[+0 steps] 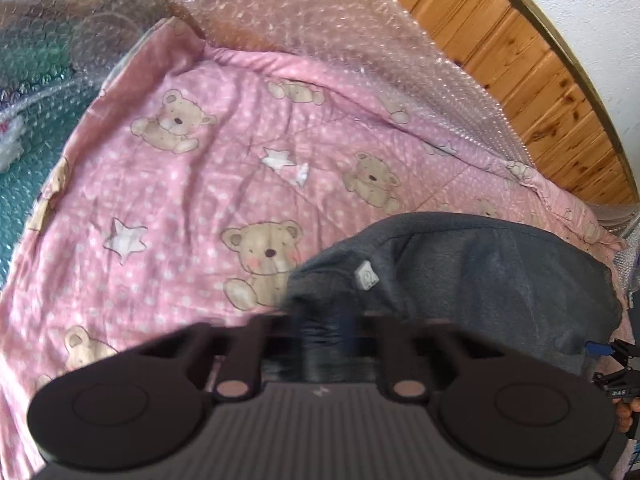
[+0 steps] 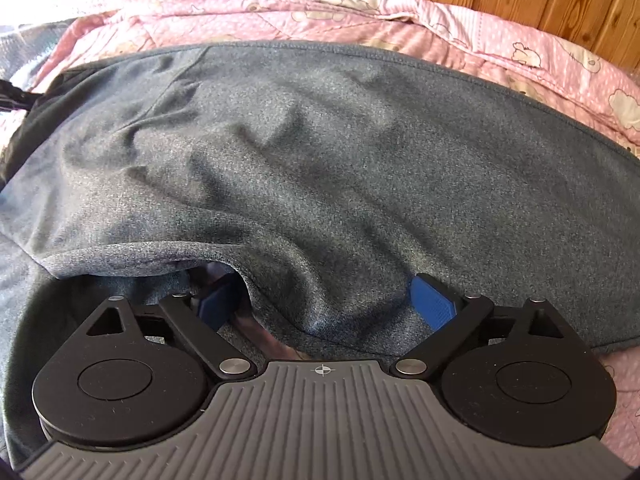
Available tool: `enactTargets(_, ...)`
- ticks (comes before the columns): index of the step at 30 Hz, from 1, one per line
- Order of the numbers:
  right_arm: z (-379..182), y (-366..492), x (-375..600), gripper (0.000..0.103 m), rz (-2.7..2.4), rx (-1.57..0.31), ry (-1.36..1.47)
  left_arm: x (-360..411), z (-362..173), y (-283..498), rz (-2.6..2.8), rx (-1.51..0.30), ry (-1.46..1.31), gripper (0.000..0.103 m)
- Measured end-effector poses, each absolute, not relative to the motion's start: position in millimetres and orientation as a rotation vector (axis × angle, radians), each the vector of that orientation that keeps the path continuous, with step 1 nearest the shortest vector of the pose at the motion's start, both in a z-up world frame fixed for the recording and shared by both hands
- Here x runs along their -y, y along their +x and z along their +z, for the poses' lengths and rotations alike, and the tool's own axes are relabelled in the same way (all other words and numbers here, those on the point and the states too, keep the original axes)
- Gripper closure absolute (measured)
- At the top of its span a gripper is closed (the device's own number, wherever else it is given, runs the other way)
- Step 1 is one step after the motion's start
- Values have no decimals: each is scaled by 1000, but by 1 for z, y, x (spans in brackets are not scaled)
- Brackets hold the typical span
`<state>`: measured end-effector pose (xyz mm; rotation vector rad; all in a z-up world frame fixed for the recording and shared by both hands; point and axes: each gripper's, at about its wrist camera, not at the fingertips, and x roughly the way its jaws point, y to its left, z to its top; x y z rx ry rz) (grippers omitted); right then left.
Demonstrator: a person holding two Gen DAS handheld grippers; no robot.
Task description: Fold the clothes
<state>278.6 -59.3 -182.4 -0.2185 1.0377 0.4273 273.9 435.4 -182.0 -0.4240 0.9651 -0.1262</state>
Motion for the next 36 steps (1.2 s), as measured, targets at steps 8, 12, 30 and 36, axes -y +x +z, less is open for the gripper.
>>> enactTargets(8, -178, 285, 69, 12, 387, -1025, -178, -481, -177, 284, 150, -852, -638, 97)
enactTargets(12, -158, 284, 69, 27, 343, -1039, -185, -467, -182, 288, 192, -915, -535, 94)
enactTargets(30, -126, 344, 84, 31, 295, -980, -148, -361, -150, 256, -42, -966, -214, 77)
enactTargets(36, -154, 397, 91, 20, 228, -1003, -141, -368, -186, 301, 4, -1015, -213, 85)
